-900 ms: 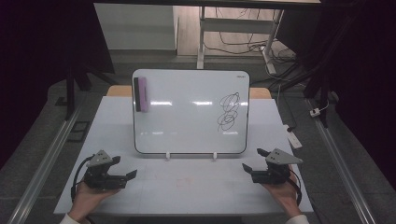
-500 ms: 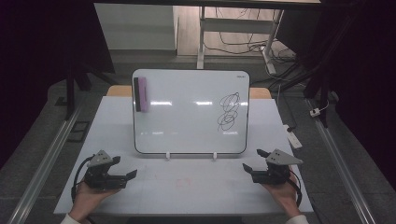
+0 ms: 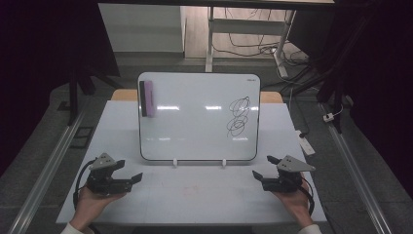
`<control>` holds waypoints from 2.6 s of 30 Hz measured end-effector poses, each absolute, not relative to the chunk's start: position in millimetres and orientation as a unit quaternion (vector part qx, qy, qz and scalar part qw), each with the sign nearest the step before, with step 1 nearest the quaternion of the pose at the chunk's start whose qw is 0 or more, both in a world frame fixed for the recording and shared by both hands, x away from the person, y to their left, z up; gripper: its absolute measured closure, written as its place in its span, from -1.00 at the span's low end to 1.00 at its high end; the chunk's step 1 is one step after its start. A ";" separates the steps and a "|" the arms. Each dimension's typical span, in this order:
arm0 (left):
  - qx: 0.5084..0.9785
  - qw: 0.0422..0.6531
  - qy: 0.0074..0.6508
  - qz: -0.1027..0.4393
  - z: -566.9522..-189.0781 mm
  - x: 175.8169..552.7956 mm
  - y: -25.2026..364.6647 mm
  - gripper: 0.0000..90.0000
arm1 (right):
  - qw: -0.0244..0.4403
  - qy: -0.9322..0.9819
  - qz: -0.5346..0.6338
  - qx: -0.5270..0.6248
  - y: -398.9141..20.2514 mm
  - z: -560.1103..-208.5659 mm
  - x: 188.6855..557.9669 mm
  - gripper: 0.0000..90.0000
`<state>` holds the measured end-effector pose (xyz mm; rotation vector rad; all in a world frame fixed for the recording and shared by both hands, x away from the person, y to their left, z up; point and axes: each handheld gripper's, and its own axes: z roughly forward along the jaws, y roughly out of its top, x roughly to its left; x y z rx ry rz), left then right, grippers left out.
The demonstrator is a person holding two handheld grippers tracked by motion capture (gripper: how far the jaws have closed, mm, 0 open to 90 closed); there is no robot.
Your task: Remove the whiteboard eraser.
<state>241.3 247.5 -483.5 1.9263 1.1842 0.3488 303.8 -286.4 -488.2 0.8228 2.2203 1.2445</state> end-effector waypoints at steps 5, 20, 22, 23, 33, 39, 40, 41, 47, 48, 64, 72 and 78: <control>0.756 0.424 0.475 0.155 -465.0 246.6 247.6 -0.62 | 0.234 0.808 0.452 0.296 -284.2 -487.3 302.7 -0.54; 0.732 0.466 0.472 0.158 -387.7 310.5 246.1 -0.55 | 0.235 0.809 0.449 0.299 -283.0 -488.8 305.1 -0.54; 0.730 0.466 0.473 0.164 -379.2 322.2 243.3 -0.54 | 0.235 0.809 0.448 0.299 -283.1 -489.5 305.6 -0.53; 0.730 0.464 0.473 0.168 -375.4 328.2 241.9 -0.53 | 0.235 0.809 0.446 0.302 -282.9 -490.1 305.4 -0.53; 0.727 0.436 0.492 0.198 -357.5 379.2 228.6 -0.49 | 0.232 0.811 0.443 0.304 -282.3 -493.2 305.7 -0.53; 0.723 0.434 0.502 0.191 -358.3 401.5 227.5 -0.33 | 0.235 0.809 0.442 0.307 -283.4 -493.9 305.8 -0.52; 0.721 0.433 0.503 0.198 -357.3 406.4 226.5 -0.30 | 0.235 0.809 0.442 0.308 -283.6 -494.0 305.8 -0.52; 0.721 0.433 0.503 0.198 -357.3 406.4 226.5 -0.27 | 0.235 0.809 0.442 0.308 -283.6 -494.0 305.8 -0.52; 0.712 0.432 0.510 0.216 -349.9 415.7 224.3 -0.15 | 0.234 0.810 0.440 0.310 -283.8 -495.1 306.5 -0.52; 0.709 0.432 0.512 0.218 -348.6 416.6 224.4 -0.11 | 0.234 0.810 0.440 0.311 -283.8 -495.4 306.7 -0.52; 0.695 0.436 0.519 0.241 -335.5 402.7 220.5 0.31 | 0.246 0.808 0.432 0.317 -283.6 -496.0 305.5 -0.49; 0.705 0.460 0.483 0.240 -330.6 364.2 219.9 0.31 | 0.245 0.806 0.435 0.318 -282.8 -494.4 304.2 -0.49; 0.716 0.475 0.464 0.215 -347.6 337.9 216.8 0.31 | 0.246 0.805 0.439 0.313 -280.6 -491.7 302.5 -0.48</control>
